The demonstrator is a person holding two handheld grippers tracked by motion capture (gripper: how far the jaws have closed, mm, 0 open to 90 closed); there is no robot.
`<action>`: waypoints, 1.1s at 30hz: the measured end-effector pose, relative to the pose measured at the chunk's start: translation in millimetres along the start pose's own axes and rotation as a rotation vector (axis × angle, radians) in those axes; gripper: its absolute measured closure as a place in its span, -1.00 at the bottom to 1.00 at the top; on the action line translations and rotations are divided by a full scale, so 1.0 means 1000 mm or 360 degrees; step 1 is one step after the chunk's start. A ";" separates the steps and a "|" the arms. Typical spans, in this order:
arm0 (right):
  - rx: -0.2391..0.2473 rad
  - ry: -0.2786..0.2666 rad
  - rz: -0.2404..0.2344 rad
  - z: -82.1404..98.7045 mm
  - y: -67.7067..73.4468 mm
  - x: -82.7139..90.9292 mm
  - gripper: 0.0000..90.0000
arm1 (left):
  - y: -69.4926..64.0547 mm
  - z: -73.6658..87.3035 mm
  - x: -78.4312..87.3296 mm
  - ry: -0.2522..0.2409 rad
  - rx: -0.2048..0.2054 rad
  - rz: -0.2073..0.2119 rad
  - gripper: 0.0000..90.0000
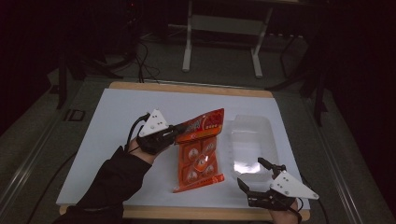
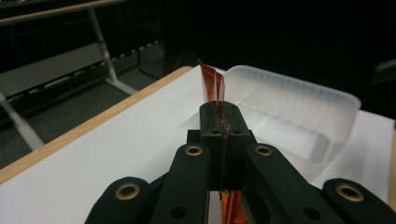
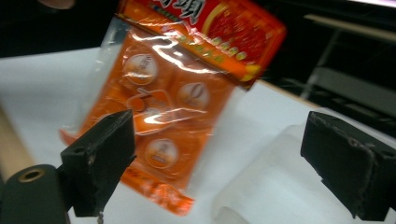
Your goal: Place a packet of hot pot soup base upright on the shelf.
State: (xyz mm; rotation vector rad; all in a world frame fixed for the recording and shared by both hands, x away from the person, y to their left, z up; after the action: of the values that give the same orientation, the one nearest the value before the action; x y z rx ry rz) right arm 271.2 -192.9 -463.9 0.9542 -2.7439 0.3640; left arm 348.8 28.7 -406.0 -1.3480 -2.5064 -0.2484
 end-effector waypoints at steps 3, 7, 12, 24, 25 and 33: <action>-0.0031 0.0072 -0.0061 0.005 0.002 -0.002 -0.78 | -0.010 -0.004 0.004 -0.0031 -0.0025 0.0039 1.00; -0.0099 0.0078 -0.0128 0.002 0.000 -0.003 -0.78 | -0.016 -0.008 0.009 -0.0042 -0.0064 0.0056 1.00; -0.0119 0.0069 -0.0122 -0.006 -0.004 -0.001 -0.78 | -0.027 -0.014 0.014 -0.0062 -0.0074 0.0093 1.00; -0.0013 0.0029 -0.0184 -0.026 0.003 0.000 -0.78 | -0.055 -0.040 0.028 -0.0144 -0.0203 0.0163 1.00; -0.0013 0.0030 -0.0198 -0.027 0.004 -0.001 -0.78 | -0.056 -0.042 0.029 -0.0146 -0.0209 0.0167 1.00; -0.0076 -0.0004 -0.0191 -0.033 -0.001 -0.003 -0.78 | -0.066 -0.055 0.039 -0.0187 -0.0243 0.0245 1.00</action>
State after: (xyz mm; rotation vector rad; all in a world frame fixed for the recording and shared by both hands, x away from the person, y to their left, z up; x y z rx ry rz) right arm 278.0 -181.5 -433.7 1.1006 -2.6690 0.2759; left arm 282.6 7.7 -342.3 -1.6519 -2.5043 -0.3430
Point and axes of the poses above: each handheld gripper's, and its own axes: x roughly backward along the jaws, z roughly out of its underside, y roughly to its left, the point moved 10 cm from there along -x, roughly forward along the jaws, and after that the axes turned 5 degrees about z, right-handed, at the moved point
